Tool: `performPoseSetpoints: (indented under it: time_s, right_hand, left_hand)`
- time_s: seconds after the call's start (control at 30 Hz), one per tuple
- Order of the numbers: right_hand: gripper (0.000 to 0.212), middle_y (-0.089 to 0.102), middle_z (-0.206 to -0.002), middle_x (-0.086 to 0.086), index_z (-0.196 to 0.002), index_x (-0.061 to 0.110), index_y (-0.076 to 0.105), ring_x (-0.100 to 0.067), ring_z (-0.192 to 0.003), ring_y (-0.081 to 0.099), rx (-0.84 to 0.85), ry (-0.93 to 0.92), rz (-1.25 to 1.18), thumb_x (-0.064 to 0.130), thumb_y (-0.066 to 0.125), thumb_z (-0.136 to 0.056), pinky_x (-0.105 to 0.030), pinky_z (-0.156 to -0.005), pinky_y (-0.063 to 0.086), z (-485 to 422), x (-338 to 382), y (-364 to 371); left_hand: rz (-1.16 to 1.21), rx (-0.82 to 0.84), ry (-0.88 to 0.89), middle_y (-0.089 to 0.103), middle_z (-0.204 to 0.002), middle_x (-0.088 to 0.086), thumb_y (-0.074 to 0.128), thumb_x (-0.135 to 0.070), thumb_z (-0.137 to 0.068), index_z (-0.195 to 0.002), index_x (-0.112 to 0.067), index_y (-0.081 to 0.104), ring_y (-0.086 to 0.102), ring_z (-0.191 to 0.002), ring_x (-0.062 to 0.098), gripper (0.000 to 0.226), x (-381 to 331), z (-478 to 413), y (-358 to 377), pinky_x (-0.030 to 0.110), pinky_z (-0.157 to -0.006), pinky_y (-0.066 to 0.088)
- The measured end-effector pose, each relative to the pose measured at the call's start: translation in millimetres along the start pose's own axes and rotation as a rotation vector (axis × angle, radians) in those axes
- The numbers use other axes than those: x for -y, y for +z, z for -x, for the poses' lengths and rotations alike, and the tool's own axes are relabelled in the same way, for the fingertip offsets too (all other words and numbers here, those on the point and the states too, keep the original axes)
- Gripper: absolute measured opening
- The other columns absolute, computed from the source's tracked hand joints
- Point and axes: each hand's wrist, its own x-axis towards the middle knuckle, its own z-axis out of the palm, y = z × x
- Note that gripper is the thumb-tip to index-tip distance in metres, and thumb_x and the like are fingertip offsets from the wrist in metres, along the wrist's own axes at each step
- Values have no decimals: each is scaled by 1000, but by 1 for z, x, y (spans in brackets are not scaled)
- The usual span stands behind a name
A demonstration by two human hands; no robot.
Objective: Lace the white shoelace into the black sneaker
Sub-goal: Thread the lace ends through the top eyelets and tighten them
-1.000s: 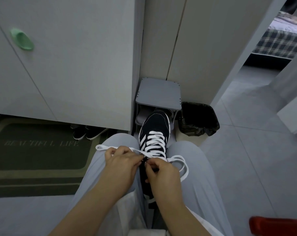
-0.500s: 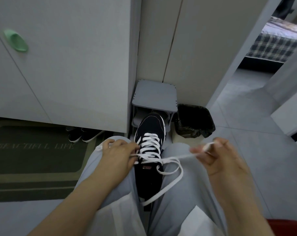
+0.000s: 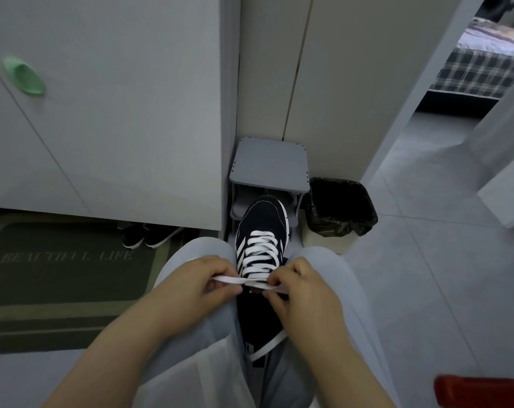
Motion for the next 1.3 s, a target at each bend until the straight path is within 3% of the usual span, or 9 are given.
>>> performPoseSetpoints:
  time_s: [0.17, 0.3, 0.5, 0.63, 0.77, 0.9, 1.1, 1.2, 1.3]
  right_hand:
    - [14, 48, -61, 12, -81, 28, 64, -11, -71, 54, -66, 85, 21, 28, 76, -73, -25, -58, 43, 3, -5, -10]
    - [8, 62, -78, 15, -82, 32, 70, -5, -85, 45, -29, 133, -157, 26, 66, -82, -15, -73, 37, 6, -23, -32]
    - [16, 57, -65, 18, -75, 22, 57, -3, -56, 45, -210, 311, -589, 21, 53, -91, -8, -52, 35, 14, -25, -81]
    - [16, 71, -92, 5, -78, 25, 62, -9, -92, 64, -115, 273, -1095, 39, 55, -83, -18, -85, 46, 21, -3, -80]
    - [13, 43, -56, 0, -81, 13, 53, -14, -52, 48, -272, 370, -1520, 25, 50, -85, -29, -68, 55, 13, 0, -72]
    - [17, 41, -56, 8, -78, 23, 52, -7, -51, 37, -453, 353, -1026, 18, 49, -95, -25, -55, 38, 9, -18, -65]
    - [18, 61, -87, 21, -91, 36, 63, -1, -76, 47, 3, -30, -47, 38, 72, -75, -16, -71, 38, 6, -16, -19]
    - [12, 66, -71, 17, -81, 32, 71, -9, -68, 47, 21, -80, -2, 31, 75, -70, -27, -64, 45, 7, -28, -15]
    - [13, 61, -65, 17, -70, 37, 72, -7, -77, 46, -2, 62, -201, 25, 75, -75, -15, -69, 37, 8, -37, -31]
  left_hand:
    - [91, -110, -10, 57, -79, -4, 50, -42, -77, -75, -30, 63, 53, -81, 12, 18, -3, 0, -3, 13, -67, 38]
    - [-102, -202, 17, 56, -70, -8, 41, -47, -64, -68, -33, 65, 48, -81, 5, 27, 0, 1, -9, 10, -70, 35]
    - [-405, -452, -37, 55, -54, -15, 46, -44, -67, -61, -31, 66, 48, -61, 11, 25, 3, -3, -3, 27, -65, 37]
    - [-347, -459, -152, 53, -48, -11, 53, -34, -69, -60, -25, 59, 52, -54, 12, 14, 3, -3, 10, 30, -62, 42]
    - [-497, -454, -120, 40, -43, -7, 39, -36, -75, -57, -22, 41, 41, -44, 18, 22, 10, -2, 21, 28, -57, 34]
    - [-609, -399, -48, 27, -47, -11, 39, -36, -77, -57, -24, 34, 35, -45, 14, 24, 10, 3, 39, 26, -56, 32]
    - [-634, -383, -24, 41, -54, -8, 43, -38, -65, -56, -23, 44, 38, -55, 14, 18, 17, -3, 44, 28, -61, 32]
    - [-611, -410, -17, 48, -62, -8, 43, -39, -66, -63, -25, 51, 46, -60, 16, 17, 20, -4, 45, 27, -67, 29]
    - [-549, -455, 34, 52, -64, -13, 43, -37, -74, -66, -28, 55, 52, -64, 14, 17, 19, -4, 44, 25, -72, 24]
